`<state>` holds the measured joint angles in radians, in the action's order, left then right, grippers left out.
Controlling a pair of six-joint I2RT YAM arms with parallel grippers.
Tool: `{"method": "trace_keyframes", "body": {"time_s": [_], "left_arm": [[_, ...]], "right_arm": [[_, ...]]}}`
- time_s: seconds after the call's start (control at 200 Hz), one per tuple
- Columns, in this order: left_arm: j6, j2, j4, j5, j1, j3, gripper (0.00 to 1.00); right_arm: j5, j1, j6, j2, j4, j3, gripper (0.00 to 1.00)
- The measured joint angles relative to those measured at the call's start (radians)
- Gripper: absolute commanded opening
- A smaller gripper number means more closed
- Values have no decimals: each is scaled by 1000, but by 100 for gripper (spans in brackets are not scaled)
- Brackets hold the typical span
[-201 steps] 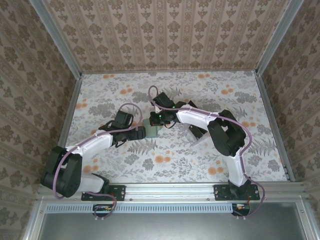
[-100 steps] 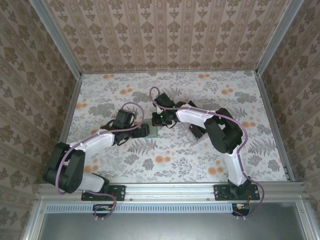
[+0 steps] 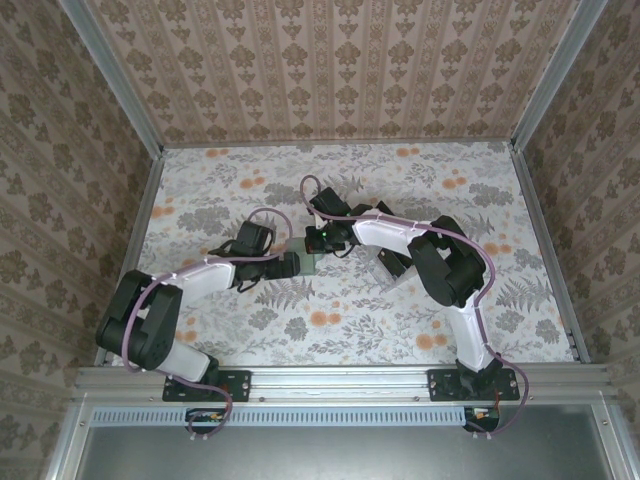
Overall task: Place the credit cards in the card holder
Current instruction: Close the button on the card holder.
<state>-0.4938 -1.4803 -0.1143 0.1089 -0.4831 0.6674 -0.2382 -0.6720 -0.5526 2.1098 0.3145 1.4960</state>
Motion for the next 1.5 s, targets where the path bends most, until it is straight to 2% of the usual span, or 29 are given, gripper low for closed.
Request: {"method": "trace_keyframes", "body": {"time_s": [0.29, 0.41, 0.59, 0.715, 0.99, 1.375, 1.495], "left_arm": [[13, -34, -36, -62, -27, 33, 100], [17, -51, -62, -92, -41, 53, 100], [16, -59, -66, -110, -49, 58, 100], [16, -63, -64, -117, -54, 58, 100], [15, -64, -60, -118, -54, 56, 100], [15, -64, -56, -121, -54, 54, 100], [15, -65, -56, -121, -54, 54, 100]], "right_arm": [[-1, 4, 0, 0, 0, 0, 0], [0, 5, 0, -15, 5, 0, 7], [34, 6, 2, -113, 32, 1, 24], [77, 6, 8, -172, 62, 1, 28], [150, 7, 23, -179, 142, -17, 29], [156, 8, 27, -124, 165, -18, 27], [156, 8, 27, -118, 165, -18, 24]]}}
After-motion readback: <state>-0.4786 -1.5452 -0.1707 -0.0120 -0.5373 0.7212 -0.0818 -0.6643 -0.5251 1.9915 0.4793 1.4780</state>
